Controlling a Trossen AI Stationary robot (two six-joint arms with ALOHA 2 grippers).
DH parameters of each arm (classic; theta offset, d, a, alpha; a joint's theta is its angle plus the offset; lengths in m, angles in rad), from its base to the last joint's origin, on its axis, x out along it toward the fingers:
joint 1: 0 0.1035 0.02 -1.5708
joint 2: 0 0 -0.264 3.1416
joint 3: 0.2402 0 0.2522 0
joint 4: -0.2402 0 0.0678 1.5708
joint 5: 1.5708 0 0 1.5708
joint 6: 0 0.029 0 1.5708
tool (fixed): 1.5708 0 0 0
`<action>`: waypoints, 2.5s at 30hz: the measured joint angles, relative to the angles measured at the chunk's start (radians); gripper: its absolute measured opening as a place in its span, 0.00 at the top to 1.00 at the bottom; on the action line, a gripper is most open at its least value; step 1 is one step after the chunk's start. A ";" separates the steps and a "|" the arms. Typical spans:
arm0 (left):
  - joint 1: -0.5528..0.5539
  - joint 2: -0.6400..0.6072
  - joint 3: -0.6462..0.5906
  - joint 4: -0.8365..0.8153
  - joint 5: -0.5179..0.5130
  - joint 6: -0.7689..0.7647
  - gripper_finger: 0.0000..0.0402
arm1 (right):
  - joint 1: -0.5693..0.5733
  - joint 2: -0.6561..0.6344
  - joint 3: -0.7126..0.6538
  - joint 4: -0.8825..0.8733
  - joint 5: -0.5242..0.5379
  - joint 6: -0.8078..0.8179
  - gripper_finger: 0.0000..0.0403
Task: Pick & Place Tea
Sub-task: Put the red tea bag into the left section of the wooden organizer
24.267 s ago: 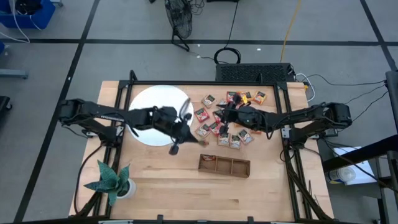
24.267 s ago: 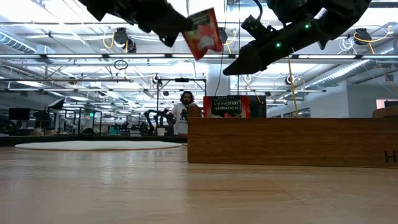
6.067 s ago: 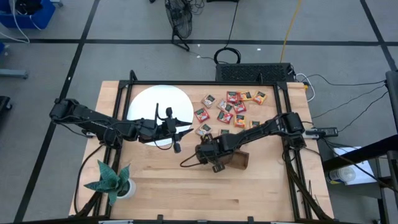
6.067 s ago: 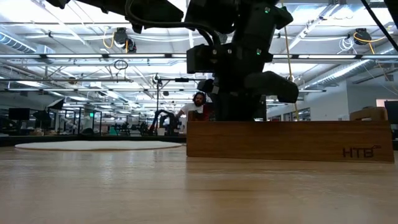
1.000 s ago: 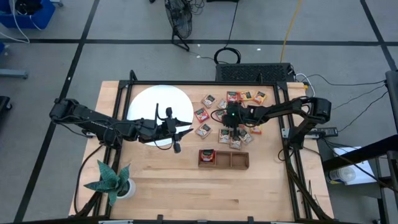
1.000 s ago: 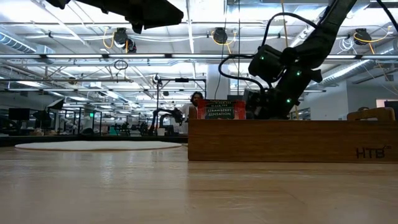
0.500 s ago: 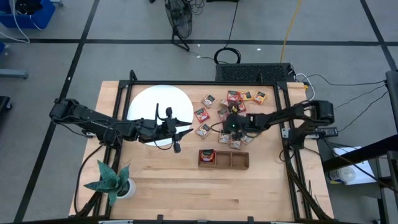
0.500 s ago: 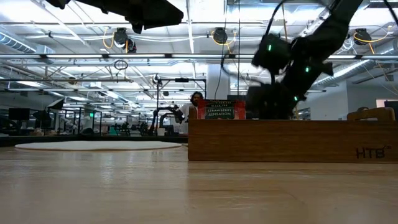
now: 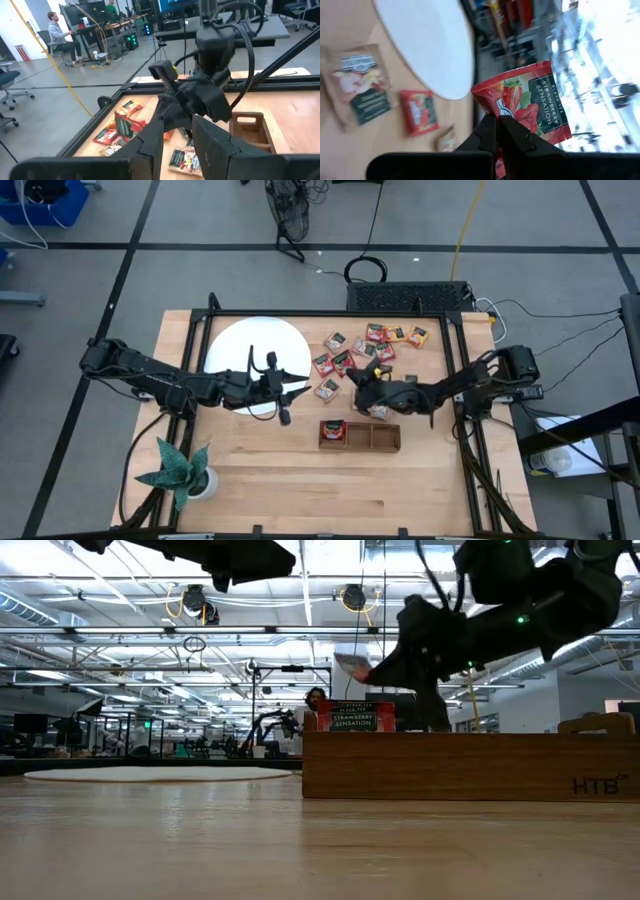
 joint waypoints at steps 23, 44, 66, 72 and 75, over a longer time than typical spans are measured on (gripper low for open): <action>0.301 0.231 0.000 0.337 0.124 -0.636 0.73 | -0.064 0.025 -0.004 0.203 -0.144 0.040 1.00; 0.323 0.336 0.085 0.326 0.247 -0.644 0.43 | -0.106 0.025 -0.002 0.211 -0.189 0.092 1.00; 0.339 0.340 0.086 0.305 0.245 -0.659 0.83 | -0.106 0.025 -0.002 0.212 -0.216 0.096 1.00; 0.363 0.340 0.086 0.307 0.289 -0.558 0.98 | -0.104 0.025 -0.002 0.212 -0.216 0.109 1.00; 0.372 0.334 0.086 0.313 0.298 -0.476 0.99 | -0.102 0.024 -0.001 0.214 -0.226 0.181 0.97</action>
